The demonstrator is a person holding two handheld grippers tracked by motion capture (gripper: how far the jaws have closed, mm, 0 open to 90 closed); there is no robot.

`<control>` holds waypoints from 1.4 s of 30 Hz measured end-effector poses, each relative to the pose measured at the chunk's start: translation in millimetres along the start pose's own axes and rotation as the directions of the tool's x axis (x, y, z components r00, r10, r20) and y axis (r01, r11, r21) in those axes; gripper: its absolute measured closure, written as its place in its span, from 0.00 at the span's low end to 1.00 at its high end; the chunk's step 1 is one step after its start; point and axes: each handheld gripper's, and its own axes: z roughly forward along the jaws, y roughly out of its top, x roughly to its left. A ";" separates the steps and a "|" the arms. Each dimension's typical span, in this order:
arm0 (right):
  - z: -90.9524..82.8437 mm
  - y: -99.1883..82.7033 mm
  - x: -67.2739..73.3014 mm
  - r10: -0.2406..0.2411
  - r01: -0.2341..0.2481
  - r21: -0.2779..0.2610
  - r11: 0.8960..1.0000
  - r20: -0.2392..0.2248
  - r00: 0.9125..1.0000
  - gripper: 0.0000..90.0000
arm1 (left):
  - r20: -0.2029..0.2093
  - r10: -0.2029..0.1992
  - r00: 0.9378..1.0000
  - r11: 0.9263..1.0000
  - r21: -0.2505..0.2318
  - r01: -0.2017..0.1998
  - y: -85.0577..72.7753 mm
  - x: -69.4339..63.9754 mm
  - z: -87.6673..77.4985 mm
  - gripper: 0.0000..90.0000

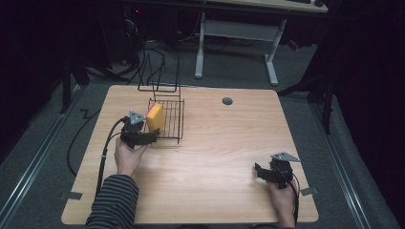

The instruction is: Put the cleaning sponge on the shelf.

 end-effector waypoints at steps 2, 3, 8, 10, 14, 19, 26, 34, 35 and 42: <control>0.0 0.0 0.0 0.000 0.000 0.000 1.000 0.000 1.000 0.26 | 0.004 -0.003 1.000 1.000 -0.003 0.003 -1.9 1.1 -4.3 0.28; 0.0 0.0 0.0 0.000 0.000 0.000 1.000 0.000 1.000 0.26 | 0.005 -0.004 1.000 1.000 -0.006 0.004 -3.0 1.6 -6.3 0.28; 0.0 0.0 0.0 0.000 0.000 0.000 1.000 0.000 1.000 0.26 | 0.015 -0.004 1.000 1.000 -0.013 0.004 -6.4 2.3 -16.2 0.27; 0.0 0.0 0.1 0.001 -0.001 0.000 1.000 0.000 1.000 0.26 | 0.019 -0.005 1.000 1.000 -0.016 0.005 -8.5 2.6 -19.5 0.27; 0.0 0.0 0.1 0.000 0.000 0.000 1.000 0.000 1.000 0.26 | 0.023 -0.006 1.000 1.000 -0.021 0.006 -13.1 2.7 -25.1 0.27; 0.0 0.0 0.1 0.000 0.000 0.000 1.000 0.000 1.000 0.26 | 0.044 -0.013 0.999 1.000 -0.024 0.014 -18.3 1.9 -34.3 0.27; 0.0 0.0 0.1 0.000 0.000 0.000 1.000 0.000 1.000 0.26 | 0.059 -0.015 0.998 0.999 -0.034 0.017 -25.7 0.8 -46.6 0.27; 0.0 0.0 0.1 0.000 0.000 0.000 1.000 0.000 1.000 0.26 | 0.064 -0.038 0.997 0.999 -0.035 0.040 -39.7 3.0 -56.4 0.28; 0.0 0.0 0.1 0.000 0.000 0.000 1.000 0.000 1.000 0.26 | 0.062 -0.042 0.997 0.999 -0.032 0.044 -41.9 3.5 -57.5 0.28; 0.0 0.0 0.1 0.000 0.000 0.000 1.000 0.000 1.000 0.26 | 0.060 -0.081 0.995 0.996 -0.023 0.082 -59.0 9.6 -61.5 0.29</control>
